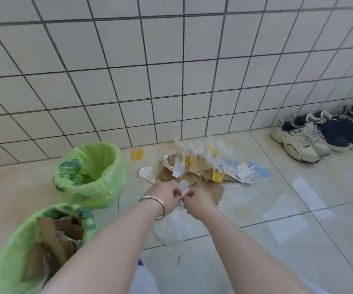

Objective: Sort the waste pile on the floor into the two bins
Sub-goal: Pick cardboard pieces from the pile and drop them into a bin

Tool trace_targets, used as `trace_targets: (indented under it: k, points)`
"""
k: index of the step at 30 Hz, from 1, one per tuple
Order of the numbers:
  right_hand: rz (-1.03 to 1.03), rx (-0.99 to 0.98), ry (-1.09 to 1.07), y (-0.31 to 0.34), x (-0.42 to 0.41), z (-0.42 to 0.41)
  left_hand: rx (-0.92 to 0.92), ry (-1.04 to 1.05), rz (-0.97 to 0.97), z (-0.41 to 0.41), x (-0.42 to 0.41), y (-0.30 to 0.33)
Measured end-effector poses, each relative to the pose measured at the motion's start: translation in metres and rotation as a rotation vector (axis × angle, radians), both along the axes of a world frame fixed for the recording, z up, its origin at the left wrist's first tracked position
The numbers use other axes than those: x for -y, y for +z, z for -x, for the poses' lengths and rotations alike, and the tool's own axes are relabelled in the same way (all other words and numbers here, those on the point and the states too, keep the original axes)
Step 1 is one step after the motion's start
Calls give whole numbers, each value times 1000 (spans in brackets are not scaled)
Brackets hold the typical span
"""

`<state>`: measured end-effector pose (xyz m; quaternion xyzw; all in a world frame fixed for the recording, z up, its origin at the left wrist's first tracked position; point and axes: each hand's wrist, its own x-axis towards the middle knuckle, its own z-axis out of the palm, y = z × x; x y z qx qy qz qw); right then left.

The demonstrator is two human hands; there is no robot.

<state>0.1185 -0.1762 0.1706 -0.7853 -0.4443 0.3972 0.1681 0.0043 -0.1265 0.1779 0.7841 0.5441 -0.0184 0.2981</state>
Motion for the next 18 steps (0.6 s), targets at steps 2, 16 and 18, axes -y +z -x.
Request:
trace_targets:
  k: [2, 16, 18]
  points:
    - [49, 37, 42, -8, -7, -16, 21, 22, -8, -16, -10, -11]
    - [304, 189, 240, -118, -100, -98, 254, 298, 65, -61, -101, -132]
    - [340, 171, 216, -140, -105, -101, 249, 361, 76, -60, -111, -152]
